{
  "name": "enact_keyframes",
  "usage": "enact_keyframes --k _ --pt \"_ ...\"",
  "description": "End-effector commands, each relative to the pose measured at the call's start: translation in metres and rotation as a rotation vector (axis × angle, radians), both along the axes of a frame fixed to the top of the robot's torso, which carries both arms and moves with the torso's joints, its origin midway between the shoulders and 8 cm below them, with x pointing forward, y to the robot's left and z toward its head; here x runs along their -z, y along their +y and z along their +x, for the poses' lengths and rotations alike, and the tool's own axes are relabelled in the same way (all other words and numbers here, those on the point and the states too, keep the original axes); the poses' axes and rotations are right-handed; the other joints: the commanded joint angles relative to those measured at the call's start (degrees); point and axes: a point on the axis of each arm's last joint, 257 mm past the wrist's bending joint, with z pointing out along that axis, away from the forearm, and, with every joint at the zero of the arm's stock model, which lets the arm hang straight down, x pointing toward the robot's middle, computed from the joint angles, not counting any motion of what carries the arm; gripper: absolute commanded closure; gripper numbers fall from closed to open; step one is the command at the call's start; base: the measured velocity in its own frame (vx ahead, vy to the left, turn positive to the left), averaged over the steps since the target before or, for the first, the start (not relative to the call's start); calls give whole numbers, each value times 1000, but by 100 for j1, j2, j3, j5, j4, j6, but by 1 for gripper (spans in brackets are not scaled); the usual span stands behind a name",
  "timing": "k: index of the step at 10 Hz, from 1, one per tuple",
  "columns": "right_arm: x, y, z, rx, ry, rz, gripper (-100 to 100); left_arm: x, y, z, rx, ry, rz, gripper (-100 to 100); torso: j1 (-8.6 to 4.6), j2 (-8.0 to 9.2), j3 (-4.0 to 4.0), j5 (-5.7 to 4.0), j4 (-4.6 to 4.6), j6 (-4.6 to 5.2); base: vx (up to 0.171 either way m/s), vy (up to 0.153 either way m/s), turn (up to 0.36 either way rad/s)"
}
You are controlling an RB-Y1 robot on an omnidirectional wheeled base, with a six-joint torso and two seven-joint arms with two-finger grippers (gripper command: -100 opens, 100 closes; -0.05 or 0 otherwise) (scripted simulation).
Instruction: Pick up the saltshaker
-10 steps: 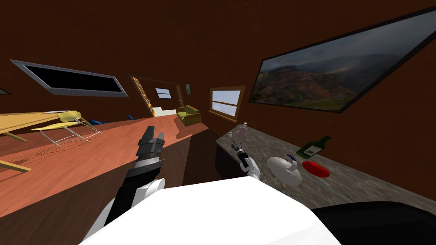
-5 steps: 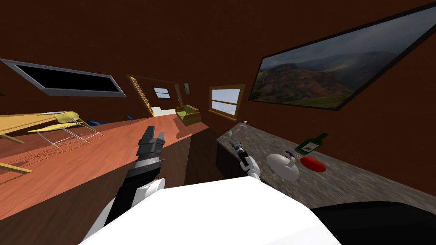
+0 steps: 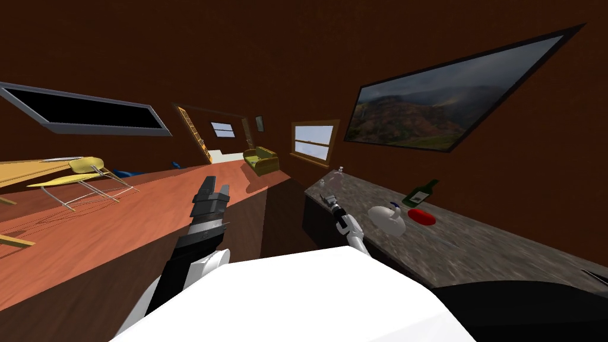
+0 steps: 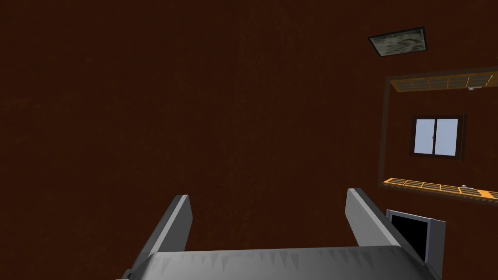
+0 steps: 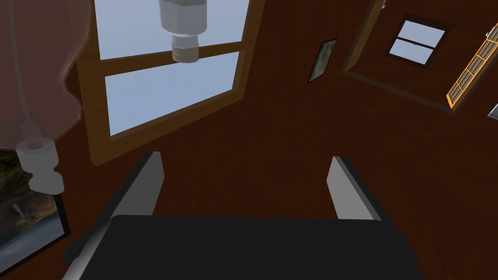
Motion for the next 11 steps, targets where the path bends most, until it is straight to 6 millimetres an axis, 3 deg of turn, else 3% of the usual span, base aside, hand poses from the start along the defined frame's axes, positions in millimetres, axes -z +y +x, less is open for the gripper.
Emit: enact_keyframes --k 1,6,11 --pt "-1 -6 5 -7 16 21 -100 0 0 0 0 0 0 0 0 0 0 0 0 0 -78 114 -57" --pt "1 -27 17 -11 73 63 -100 0 0 0 0 0 0 0 -10 -2 -1 -2 0 0 -60 85 -33" --pt "8 -65 26 20 147 85 -100 0 0 0 0 0 0 0 -18 -15 -8 -4 -3 0 -27 64 0"
